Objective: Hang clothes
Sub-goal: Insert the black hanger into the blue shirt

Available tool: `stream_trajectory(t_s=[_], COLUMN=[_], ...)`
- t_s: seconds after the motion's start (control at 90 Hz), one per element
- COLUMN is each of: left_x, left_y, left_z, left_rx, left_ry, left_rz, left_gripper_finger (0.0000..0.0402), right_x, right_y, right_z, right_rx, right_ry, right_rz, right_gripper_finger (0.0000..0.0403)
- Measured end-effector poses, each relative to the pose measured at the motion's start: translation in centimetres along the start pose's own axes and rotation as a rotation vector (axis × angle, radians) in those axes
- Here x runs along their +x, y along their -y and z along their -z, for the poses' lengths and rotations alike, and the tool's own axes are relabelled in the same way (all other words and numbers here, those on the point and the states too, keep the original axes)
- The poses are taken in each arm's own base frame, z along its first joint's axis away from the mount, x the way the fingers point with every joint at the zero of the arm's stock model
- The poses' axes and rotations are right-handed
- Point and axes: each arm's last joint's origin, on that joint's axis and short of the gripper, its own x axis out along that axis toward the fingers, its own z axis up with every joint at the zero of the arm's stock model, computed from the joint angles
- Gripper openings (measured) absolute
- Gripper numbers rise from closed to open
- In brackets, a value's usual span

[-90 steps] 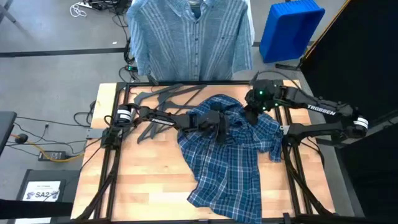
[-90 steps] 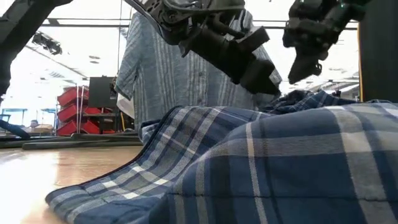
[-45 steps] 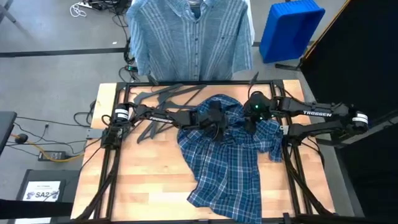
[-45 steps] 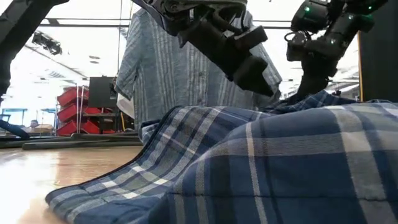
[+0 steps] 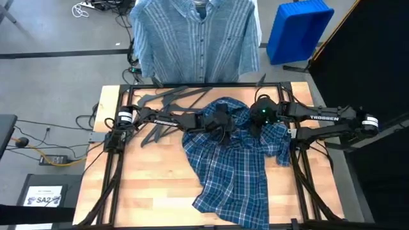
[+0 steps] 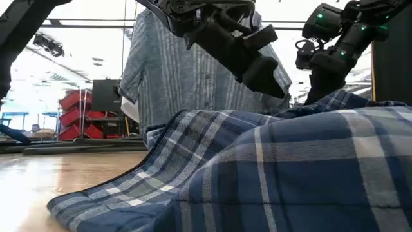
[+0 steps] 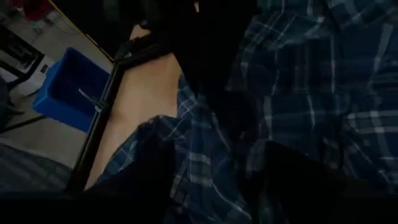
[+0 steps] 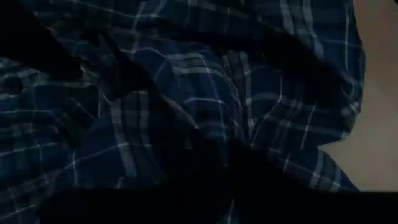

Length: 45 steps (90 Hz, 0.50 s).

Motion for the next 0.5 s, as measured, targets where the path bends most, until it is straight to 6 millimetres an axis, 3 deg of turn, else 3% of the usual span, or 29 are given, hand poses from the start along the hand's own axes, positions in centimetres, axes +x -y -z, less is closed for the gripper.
stream_trajectory(t_s=[0.256, 0.5], left_x=[-0.1, -0.1], left_y=[-0.4, -0.4], left_z=[-1.1, -0.9], left_rx=[-0.076, -0.117], left_ry=[0.061, 0.045], left_rz=[-0.004, 0.001], left_gripper_finger=[0.023, 0.0241], right_x=[-1.0, -3.0], right_y=[-0.7, -2.4], right_z=[-1.9, -4.2], right_rx=[-0.042, -0.103], right_ry=[0.082, 0.181], right_rz=[-0.032, -0.099], right_gripper_finger=[0.0, 0.0])
